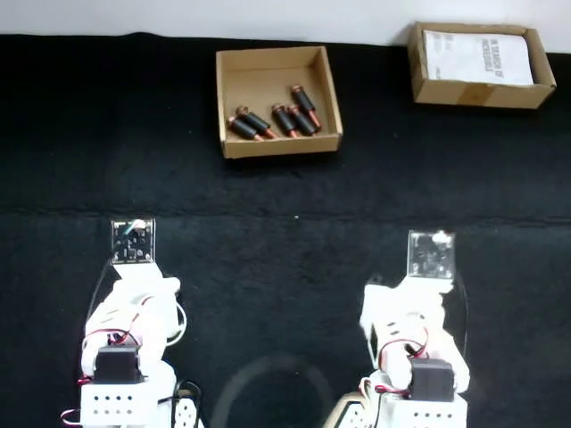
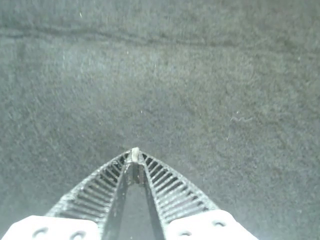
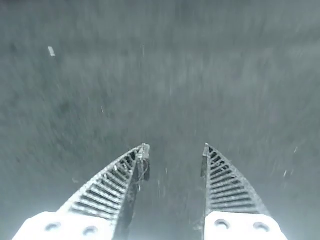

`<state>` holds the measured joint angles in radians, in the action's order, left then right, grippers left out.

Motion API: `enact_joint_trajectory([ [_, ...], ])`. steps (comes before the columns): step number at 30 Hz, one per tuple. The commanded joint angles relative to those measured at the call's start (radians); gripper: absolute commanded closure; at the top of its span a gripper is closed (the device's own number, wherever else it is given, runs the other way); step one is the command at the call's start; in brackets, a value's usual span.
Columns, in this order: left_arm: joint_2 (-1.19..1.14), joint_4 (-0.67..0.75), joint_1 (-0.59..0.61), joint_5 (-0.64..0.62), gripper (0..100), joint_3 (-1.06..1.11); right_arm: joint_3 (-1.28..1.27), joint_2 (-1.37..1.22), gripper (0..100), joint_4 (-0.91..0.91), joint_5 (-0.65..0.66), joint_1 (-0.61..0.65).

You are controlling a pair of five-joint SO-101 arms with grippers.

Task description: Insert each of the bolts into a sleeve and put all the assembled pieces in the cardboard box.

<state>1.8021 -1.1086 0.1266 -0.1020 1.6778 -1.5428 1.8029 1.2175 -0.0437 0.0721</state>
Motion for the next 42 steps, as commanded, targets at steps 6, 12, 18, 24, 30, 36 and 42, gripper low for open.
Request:
enact_joint_trajectory([
  [6, 0.008, -0.006, 0.038, 0.005, 99, 0.016, -0.113, -0.015, 84.3, 0.030, 0.018, -0.007],
  [12, 0.008, -0.008, 0.038, 0.005, 99, 0.016, -0.191, -0.016, 84.3, 0.035, 0.083, -0.030],
  [18, 0.008, -0.011, 0.030, 0.015, 99, 0.016, -0.249, -0.015, 85.0, 0.012, -0.015, -0.027],
  [24, 0.008, -0.032, -0.044, 0.152, 99, 0.016, -0.249, -0.010, 97.4, 0.012, -0.015, 0.028],
  [30, 0.008, -0.031, -0.050, 0.170, 99, 0.016, -0.251, -0.010, 98.1, 0.012, -0.018, 0.050],
  [36, 0.008, -0.034, -0.045, 0.170, 99, 0.016, -0.251, -0.008, 98.1, 0.012, -0.018, 0.050],
  [42, 0.005, -0.034, -0.045, 0.170, 99, 0.016, -0.251, -0.008, 98.1, 0.012, -0.018, 0.050],
])
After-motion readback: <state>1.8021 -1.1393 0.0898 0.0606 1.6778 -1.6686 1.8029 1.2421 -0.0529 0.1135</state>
